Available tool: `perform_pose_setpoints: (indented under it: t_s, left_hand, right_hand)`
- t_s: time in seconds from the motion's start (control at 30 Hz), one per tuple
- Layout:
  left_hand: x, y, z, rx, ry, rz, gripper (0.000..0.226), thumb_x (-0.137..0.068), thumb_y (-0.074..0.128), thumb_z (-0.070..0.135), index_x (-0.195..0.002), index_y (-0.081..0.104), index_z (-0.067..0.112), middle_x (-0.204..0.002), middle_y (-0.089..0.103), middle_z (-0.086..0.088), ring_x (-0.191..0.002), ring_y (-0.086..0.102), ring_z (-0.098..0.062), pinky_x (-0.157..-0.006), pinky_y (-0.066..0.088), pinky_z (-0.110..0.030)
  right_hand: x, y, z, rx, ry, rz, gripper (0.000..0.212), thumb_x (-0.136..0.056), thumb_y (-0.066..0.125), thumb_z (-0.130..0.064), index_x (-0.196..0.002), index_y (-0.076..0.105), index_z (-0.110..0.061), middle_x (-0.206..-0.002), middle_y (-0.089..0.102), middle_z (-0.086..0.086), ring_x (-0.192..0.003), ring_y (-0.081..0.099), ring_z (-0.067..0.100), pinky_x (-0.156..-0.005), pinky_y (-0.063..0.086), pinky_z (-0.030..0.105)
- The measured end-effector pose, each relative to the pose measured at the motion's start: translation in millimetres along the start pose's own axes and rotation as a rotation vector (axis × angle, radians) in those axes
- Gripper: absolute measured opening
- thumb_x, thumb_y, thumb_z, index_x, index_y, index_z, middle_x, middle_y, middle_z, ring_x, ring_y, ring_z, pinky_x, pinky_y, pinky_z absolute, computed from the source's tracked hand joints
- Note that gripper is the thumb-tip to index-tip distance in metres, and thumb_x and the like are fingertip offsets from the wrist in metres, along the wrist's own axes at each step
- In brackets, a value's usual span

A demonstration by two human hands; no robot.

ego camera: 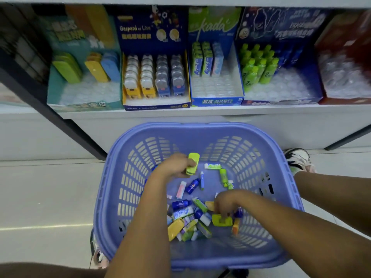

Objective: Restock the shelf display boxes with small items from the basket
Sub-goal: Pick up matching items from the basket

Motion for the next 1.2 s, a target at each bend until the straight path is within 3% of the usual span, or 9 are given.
perform_pose_setpoints:
  t_s: [0.07, 0.17, 0.37, 0.53, 0.67, 0.8, 0.9, 1.03, 1.2]
  left_hand:
    - [18.4, -12.8, 14.1, 0.209, 0.017, 0.014, 0.012, -0.093, 0.045, 0.007, -0.083, 0.053, 0.007, -0.074, 0.06, -0.01, -0.069, 0.062, -0.02, -0.067, 0.056, -0.032]
    - [44.0, -36.0, 31.8, 0.387, 0.064, 0.047, 0.02, -0.093, 0.037, 0.009, -0.084, 0.054, 0.006, -0.064, 0.054, -0.008, -0.057, 0.055, -0.018, -0.061, 0.057, -0.032]
    - [88.5, -64.1, 68.4, 0.334, 0.254, 0.055, 0.032, -0.089, 0.055, 0.045, -0.084, 0.06, 0.015, -0.053, 0.033, 0.006, -0.043, 0.032, -0.008, -0.047, 0.037, -0.022]
    - [123.7, -86.8, 89.3, 0.484, 0.384, 0.051, 0.045, -0.065, 0.067, 0.053, -0.088, 0.059, 0.015, -0.055, 0.022, 0.006, -0.042, 0.022, -0.007, -0.04, 0.028, -0.018]
    - [141.1, -113.7, 95.4, 0.568, 0.506, 0.056, 0.03, -0.07, 0.068, 0.039, -0.08, 0.055, 0.014, -0.054, 0.021, 0.006, -0.043, 0.02, -0.007, -0.038, 0.026, -0.016]
    - [145.6, -152.3, 91.2, 0.666, 0.621, 0.282, 0.03, -0.087, 0.063, 0.015, -0.066, 0.043, 0.02, -0.049, 0.025, 0.008, -0.042, 0.024, -0.006, -0.039, 0.028, -0.017]
    - [146.5, -178.6, 87.9, 0.722, 0.676, 0.426, 0.034, -0.087, 0.064, 0.017, -0.061, 0.043, 0.022, -0.05, 0.026, 0.008, -0.044, 0.025, -0.008, -0.04, 0.031, -0.018]
    - [151.5, -213.9, 85.7, 0.614, 0.697, 0.671, 0.025, -0.086, 0.066, 0.029, -0.063, 0.059, 0.025, -0.053, 0.038, 0.008, -0.047, 0.033, -0.01, -0.044, 0.035, -0.023]
    - [151.0, -243.3, 66.6, 0.514, 0.59, 0.874, 0.041, -0.09, 0.054, 0.045, -0.077, 0.058, 0.006, -0.061, 0.042, -0.003, -0.061, 0.035, -0.023, -0.064, 0.031, -0.038]
  right_hand:
    - [13.1, -13.7, 6.2, -0.384, -0.017, 0.004, 0.04, -0.091, 0.053, -0.007, -0.131, 0.049, -0.006, -0.069, 0.05, 0.007, -0.053, 0.047, 0.014, -0.052, 0.043, 0.024]
    - [43.7, -49.4, -4.1, -0.9, -0.174, 0.08, 0.045, -0.091, 0.051, 0.002, -0.127, 0.046, -0.024, -0.067, 0.058, 0.005, -0.051, 0.06, 0.009, -0.054, 0.049, 0.02]
    - [138.6, -159.5, -49.0, -1.174, -0.657, 0.593, 0.02, -0.085, 0.061, 0.003, -0.094, 0.054, -0.014, -0.079, 0.065, 0.006, -0.064, 0.061, 0.017, -0.061, 0.055, 0.021]
    - [210.7, -216.4, -80.6, -0.994, -0.822, 1.085, 0.029, -0.075, 0.068, 0.01, -0.088, 0.064, -0.015, -0.092, 0.069, -0.001, -0.082, 0.068, 0.014, -0.077, 0.056, 0.026]
    - [219.6, -233.7, -111.8, -0.95, -0.906, 1.116, 0.033, -0.076, 0.063, 0.017, -0.083, 0.065, -0.015, -0.1, 0.068, -0.004, -0.091, 0.067, 0.013, -0.081, 0.057, 0.027]
    - [212.5, -259.8, -137.2, -1.066, -0.928, 1.101, 0.034, -0.086, 0.052, 0.011, -0.1, 0.065, -0.017, -0.105, 0.066, 0.008, -0.096, 0.067, 0.019, -0.084, 0.056, 0.03]
    - [207.0, -281.0, -159.0, -1.1, -0.875, 1.101, 0.02, -0.087, 0.061, -0.003, -0.102, 0.064, -0.016, -0.098, 0.065, 0.009, -0.082, 0.068, 0.017, -0.078, 0.058, 0.031]
    - [220.5, -325.0, -182.2, -0.938, -0.786, 1.348, 0.028, -0.078, 0.072, -0.004, -0.1, 0.059, -0.017, -0.085, 0.065, 0.002, -0.082, 0.066, 0.022, -0.078, 0.056, 0.036]
    - [209.0, -399.2, -214.6, -0.667, -0.669, 1.441, 0.029, -0.082, 0.068, -0.005, -0.11, 0.063, -0.01, -0.1, 0.063, 0.002, -0.093, 0.06, 0.015, -0.071, 0.051, 0.014]
Point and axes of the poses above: each hand's wrist, its own x-axis away from the middle knuckle, its own y-axis out of the palm, z = x × y, the point moved 8 cm from there along -x, towards the middle knuckle
